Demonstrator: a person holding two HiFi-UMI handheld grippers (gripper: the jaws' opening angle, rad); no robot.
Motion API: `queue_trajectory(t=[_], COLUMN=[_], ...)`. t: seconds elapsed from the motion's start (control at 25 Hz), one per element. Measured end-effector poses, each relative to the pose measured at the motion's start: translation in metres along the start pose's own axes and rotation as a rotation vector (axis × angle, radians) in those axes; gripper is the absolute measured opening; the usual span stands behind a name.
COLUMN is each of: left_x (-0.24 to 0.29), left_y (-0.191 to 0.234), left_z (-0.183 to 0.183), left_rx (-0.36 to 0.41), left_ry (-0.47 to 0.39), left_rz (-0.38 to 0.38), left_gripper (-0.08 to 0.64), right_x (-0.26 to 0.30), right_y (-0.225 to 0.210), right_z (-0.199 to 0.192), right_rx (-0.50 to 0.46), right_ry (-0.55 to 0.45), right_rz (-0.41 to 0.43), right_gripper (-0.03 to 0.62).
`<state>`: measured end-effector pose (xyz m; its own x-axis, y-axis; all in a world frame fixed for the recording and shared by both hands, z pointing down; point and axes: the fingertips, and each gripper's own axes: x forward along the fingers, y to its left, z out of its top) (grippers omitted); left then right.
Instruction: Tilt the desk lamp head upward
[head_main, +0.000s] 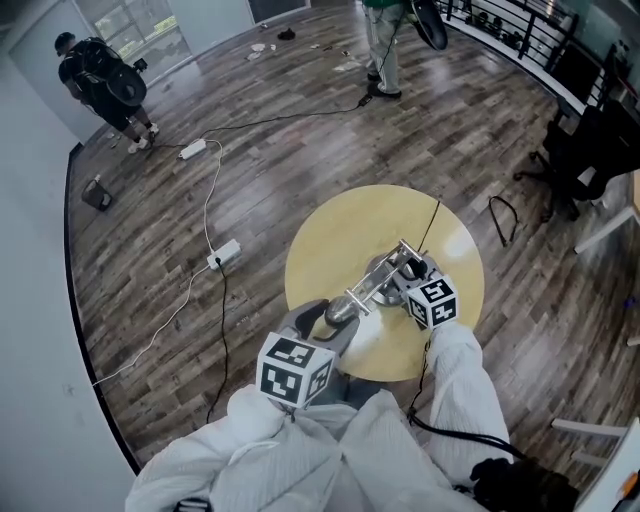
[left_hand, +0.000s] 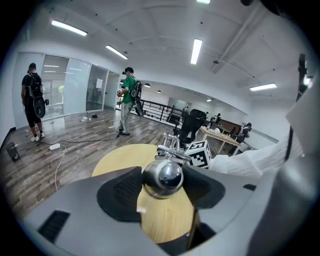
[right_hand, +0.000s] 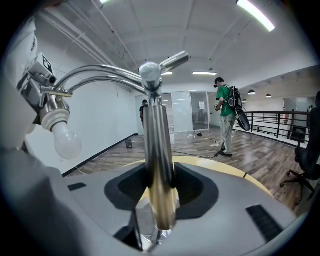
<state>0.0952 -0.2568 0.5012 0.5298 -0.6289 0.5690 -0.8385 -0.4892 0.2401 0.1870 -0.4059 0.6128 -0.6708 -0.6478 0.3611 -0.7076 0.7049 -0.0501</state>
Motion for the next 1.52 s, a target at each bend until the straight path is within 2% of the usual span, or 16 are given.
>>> queue_trajectory(t=[0.24, 0.52, 0.96, 1.2, 1.52], left_x=[-0.015, -0.027, -0.011, 0.002, 0.01], left_y=[0.003, -0.006, -0.047, -0.07, -0.073], left_z=[0.036, 0.084, 0.182, 0.215, 0.219], left_rx=[0.059, 0.159, 0.346, 0.351, 0.351], left_ry=[-0.089, -0.172, -0.274, -0.311, -0.304], left_rz=[0.011, -0.011, -0.134, -0.207, -0.24], left_gripper=[0.25, 0.247, 0.242, 0.241, 0.242], right_x=[0.002, 0.005, 0.008, 0.007, 0.007], right_y=[0.001, 0.003, 0.005, 0.004, 0.0], right_z=[0.001, 0.001, 0.001, 0.001, 0.002], right_rx=[0.002, 0.002, 0.007, 0.007, 0.036], right_ry=[-0.006, -0.014, -0.012, -0.015, -0.02], right_rz=[-0.004, -0.006, -0.01, -0.017, -0.027], right_gripper=[0.163, 0.163, 0.163, 0.164, 0.164])
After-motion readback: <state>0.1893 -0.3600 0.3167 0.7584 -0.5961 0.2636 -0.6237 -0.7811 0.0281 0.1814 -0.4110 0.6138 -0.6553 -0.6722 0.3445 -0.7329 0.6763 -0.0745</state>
